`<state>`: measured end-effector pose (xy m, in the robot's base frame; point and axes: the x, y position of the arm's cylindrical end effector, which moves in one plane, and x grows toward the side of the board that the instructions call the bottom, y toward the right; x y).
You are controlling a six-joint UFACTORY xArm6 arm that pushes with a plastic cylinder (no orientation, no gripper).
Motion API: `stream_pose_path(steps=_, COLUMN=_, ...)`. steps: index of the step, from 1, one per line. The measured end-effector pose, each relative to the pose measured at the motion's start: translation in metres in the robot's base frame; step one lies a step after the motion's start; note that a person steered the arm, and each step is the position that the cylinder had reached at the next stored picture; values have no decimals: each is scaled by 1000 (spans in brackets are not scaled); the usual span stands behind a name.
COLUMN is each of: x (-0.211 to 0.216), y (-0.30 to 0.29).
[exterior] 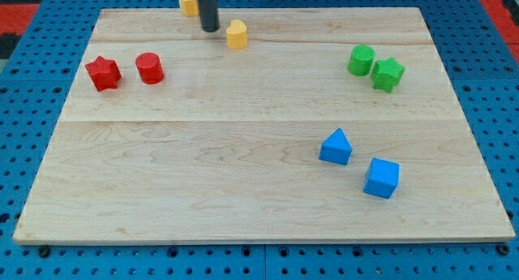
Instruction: Move the yellow heart close to the yellow hexagon
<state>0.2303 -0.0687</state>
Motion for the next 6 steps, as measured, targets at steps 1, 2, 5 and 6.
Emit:
stream_pose_path(steps=1, x=-23, y=32)
stream_pose_path(steps=2, x=29, y=77)
stream_pose_path(steps=5, x=38, y=-89)
stream_pose_path(steps=6, x=35, y=-119)
